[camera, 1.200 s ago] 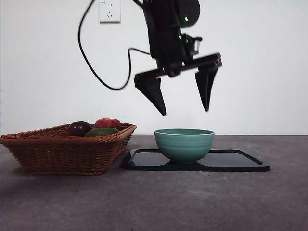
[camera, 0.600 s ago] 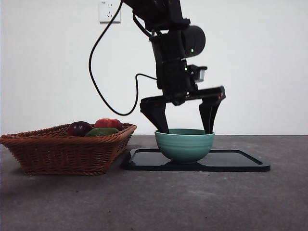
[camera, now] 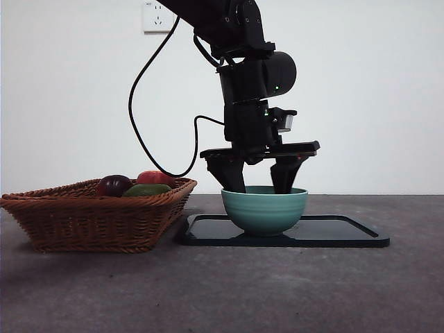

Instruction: Pick up the wifruite, put it on the bowl, pick up the plate, put it on desk

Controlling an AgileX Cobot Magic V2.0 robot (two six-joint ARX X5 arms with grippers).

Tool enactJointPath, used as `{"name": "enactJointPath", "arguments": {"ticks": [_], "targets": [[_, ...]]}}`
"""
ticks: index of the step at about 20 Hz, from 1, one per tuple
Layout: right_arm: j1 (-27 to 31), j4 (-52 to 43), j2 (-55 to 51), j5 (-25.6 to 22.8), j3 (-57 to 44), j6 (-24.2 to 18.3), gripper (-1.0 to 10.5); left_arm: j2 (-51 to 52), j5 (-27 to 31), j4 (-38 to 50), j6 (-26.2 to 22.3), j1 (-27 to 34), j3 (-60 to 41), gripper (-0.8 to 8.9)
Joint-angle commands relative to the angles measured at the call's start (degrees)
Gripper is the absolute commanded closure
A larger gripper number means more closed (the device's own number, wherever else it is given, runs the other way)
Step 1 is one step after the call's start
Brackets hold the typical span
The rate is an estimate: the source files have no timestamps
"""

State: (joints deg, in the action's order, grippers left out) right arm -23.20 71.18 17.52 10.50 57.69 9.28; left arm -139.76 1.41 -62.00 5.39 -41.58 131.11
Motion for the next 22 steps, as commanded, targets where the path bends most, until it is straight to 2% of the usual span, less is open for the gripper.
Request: {"name": "enactJointPath", "arguments": {"ticks": [1, 7, 10, 17, 22], "targets": [[-0.3, -0.4, 0.2, -0.1, 0.3, 0.4, 3.6, -1.9, 0.4, -0.2, -0.9, -0.3, 1.6, 5.72], [-0.3, -0.4, 0.2, -0.1, 0.3, 0.4, 3.6, -1.9, 0.4, -0.2, -1.6, -0.3, 1.9, 5.73], [-0.3, -0.4, 0.2, -0.1, 0.3, 0.4, 3.6, -1.9, 0.4, -3.0, -1.6, 0.0, 5.9, 5.73], [-0.3, -0.4, 0.2, -0.2, 0.3, 0.4, 3.6, -0.9, 0.1, -14.6, 0.3, 0.0, 22.3, 5.73], [-0.3, -0.4, 0.2, -1.6, 0.3, 0.4, 3.6, 5.5, 0.1, -21.1, 0.4, 0.4, 22.7, 5.73]]}}
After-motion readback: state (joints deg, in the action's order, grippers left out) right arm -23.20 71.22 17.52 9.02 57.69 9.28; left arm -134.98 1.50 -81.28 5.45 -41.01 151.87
